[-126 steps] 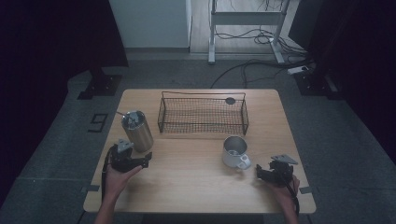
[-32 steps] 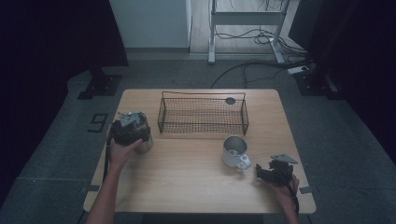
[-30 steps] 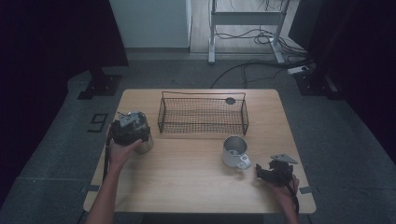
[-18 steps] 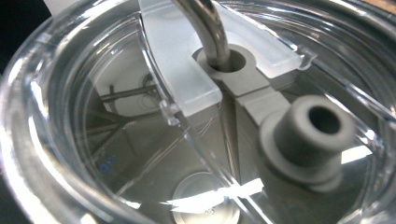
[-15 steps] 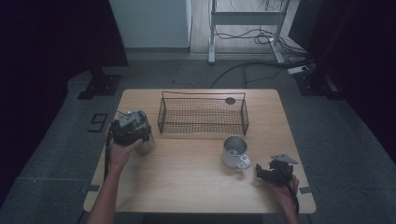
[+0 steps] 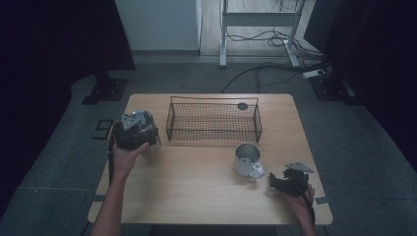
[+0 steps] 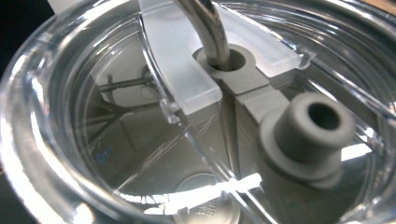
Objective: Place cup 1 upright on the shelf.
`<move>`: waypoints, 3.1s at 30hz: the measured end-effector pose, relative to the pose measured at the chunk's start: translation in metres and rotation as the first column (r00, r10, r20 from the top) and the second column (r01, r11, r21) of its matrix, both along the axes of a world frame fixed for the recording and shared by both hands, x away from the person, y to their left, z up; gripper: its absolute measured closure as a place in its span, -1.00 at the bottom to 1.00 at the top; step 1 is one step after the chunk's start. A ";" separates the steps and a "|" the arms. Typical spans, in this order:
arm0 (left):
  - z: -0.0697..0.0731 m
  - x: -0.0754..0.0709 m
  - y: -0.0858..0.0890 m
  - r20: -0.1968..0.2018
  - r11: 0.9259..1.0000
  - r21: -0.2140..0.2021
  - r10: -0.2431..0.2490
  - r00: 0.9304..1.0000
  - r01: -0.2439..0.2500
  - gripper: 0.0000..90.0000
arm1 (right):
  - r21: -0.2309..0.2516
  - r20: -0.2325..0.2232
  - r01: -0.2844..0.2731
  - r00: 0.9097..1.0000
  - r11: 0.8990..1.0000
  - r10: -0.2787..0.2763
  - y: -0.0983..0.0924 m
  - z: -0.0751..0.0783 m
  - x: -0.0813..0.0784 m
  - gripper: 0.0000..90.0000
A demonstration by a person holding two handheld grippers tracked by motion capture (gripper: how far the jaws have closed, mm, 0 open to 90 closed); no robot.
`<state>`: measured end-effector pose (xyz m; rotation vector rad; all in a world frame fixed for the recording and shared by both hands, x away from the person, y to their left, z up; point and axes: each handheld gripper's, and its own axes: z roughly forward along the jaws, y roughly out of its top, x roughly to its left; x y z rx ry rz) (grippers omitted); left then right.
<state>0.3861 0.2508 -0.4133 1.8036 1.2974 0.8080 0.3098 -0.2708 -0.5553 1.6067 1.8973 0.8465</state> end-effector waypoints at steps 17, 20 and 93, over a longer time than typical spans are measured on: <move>0.029 0.003 -0.011 0.026 0.999 -0.023 -0.025 0.999 0.025 -0.92 | 0.001 0.002 -0.001 1.000 1.000 0.001 0.000 0.000 0.001 -0.72; 0.032 0.005 -0.014 0.027 0.999 -0.021 -0.029 0.999 0.030 -0.92 | 0.001 0.002 -0.001 1.000 1.000 0.001 0.000 0.000 0.001 -0.72; 0.045 0.069 -0.074 0.005 0.994 -0.044 -0.102 0.995 0.102 -0.92 | -0.001 0.002 -0.001 1.000 1.000 0.001 0.000 0.000 0.001 -0.72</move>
